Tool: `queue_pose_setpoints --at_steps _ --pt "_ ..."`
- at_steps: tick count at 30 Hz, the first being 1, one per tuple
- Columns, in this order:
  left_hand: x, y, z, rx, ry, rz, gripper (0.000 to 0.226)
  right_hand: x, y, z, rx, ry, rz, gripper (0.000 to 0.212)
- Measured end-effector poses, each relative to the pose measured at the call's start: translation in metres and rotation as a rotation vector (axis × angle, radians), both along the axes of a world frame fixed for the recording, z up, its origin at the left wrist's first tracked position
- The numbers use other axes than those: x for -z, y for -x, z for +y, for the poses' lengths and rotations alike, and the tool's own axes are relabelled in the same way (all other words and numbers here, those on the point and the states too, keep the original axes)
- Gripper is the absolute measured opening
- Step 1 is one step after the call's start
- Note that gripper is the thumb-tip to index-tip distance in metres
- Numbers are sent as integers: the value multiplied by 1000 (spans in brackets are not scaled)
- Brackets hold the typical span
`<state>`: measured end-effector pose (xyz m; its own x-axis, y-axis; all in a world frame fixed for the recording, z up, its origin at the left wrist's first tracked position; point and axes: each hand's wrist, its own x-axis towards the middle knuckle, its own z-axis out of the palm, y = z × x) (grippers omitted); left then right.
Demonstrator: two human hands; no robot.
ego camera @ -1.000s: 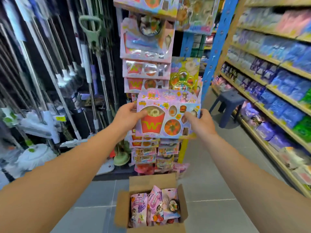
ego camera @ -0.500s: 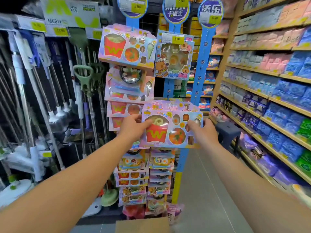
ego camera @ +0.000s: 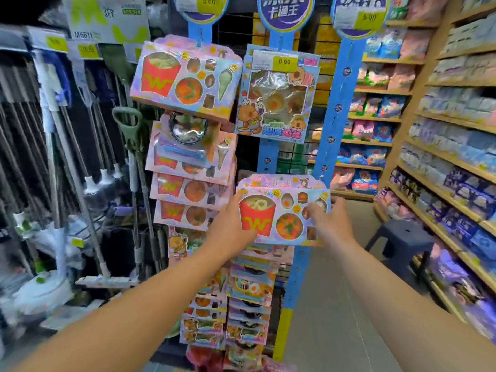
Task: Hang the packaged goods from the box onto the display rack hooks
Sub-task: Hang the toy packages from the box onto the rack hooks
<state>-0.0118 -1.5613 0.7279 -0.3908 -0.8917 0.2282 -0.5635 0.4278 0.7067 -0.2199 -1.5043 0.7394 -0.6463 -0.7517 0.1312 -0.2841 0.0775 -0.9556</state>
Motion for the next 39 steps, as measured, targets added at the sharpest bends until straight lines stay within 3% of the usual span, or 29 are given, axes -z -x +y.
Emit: queue_pose_setpoints --at_steps 9,14,20,30,39 --pt "3 24 -6 -65 80 4 85 2 18 -25 -9 109 2 36" --pt "-5 37 -16 -146 279 -72 83 -16 20 -44 -26 166 31 30" --pt "-8 45 -25 -159 241 -247 95 -19 15 -57 -19 240 4 30" --pt "-8 56 -44 -127 300 -304 97 -20 16 -78 25 289 24 28" --pt "-6 56 -60 -96 323 -375 89 -6 25 -78 25 171 155 28"
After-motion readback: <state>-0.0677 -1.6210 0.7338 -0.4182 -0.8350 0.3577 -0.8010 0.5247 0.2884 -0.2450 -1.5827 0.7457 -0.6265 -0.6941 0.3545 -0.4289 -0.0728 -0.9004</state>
